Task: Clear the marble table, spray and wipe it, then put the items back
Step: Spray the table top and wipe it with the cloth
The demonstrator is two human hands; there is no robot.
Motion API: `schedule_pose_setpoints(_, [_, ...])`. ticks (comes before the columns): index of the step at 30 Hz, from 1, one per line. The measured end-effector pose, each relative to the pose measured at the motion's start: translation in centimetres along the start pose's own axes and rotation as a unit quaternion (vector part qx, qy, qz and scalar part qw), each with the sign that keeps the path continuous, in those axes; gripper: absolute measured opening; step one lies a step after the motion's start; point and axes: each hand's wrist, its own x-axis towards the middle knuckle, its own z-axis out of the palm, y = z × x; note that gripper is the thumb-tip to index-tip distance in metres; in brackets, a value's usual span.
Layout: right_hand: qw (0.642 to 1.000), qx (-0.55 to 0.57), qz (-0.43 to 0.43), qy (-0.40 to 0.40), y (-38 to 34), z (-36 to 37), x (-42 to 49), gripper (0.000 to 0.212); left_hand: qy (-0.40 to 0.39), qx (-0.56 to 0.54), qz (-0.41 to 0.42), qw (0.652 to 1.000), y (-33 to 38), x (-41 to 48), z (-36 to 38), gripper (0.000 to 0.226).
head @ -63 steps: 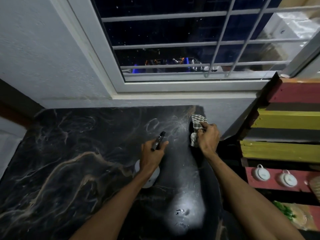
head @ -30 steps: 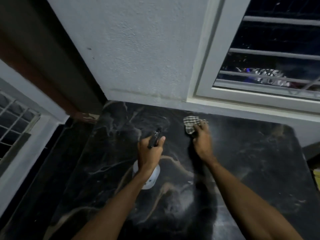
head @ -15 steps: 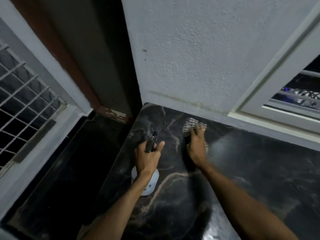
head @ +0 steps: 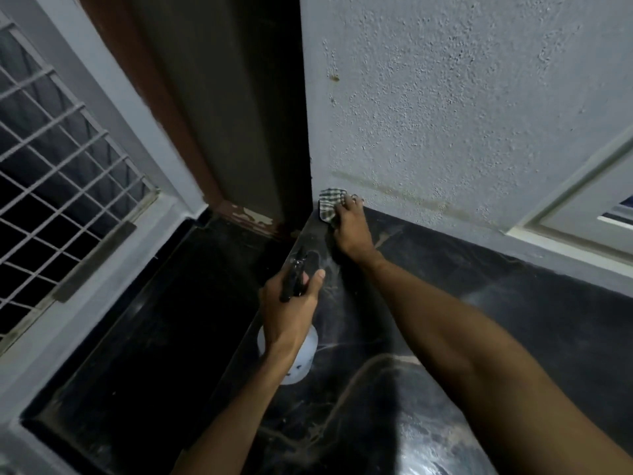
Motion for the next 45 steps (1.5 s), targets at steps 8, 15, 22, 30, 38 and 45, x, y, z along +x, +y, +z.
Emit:
schedule_pose_setpoints(8, [0.998, 0.040, 0.026, 0.030, 5.5, -3.1, -8.7, 0.069, -0.010, -0.001, 0.003, 1.000, 1.2, -2.0, 0.9, 0.032])
schedule_pose_setpoints(15, [0.995, -0.050, -0.088, -0.023, 12.1, -7.6, -20.5, 0.068, -0.068, 0.034, 0.070, 0.995, 4.0, -7.5, 6.7, 0.040])
schedule_pose_setpoints(22, [0.994, -0.103, -0.027, 0.012, 21.8, -14.3, -32.2, 0.055, -0.123, 0.036, 0.145, 0.981, 7.0, -16.8, 15.6, 0.037])
schedule_pose_setpoints(30, [0.979, -0.028, 0.172, 0.106, 36.1, -24.5, -44.2, 0.052, -0.224, 0.028, 0.125, 0.966, 10.9, -29.3, 27.8, 0.032])
schedule_pose_setpoints(38, [0.918, 0.000, 0.333, 0.213, 47.9, -32.3, -48.2, 0.049, -0.291, 0.084, 0.095, 0.948, 15.1, -37.4, 37.3, 0.050])
schedule_pose_setpoints(45, [0.926, 0.002, 0.326, 0.192, 49.9, -32.9, -44.6, 0.040, -0.270, 0.101, 0.043, 0.957, 16.2, -39.0, 39.4, 0.045])
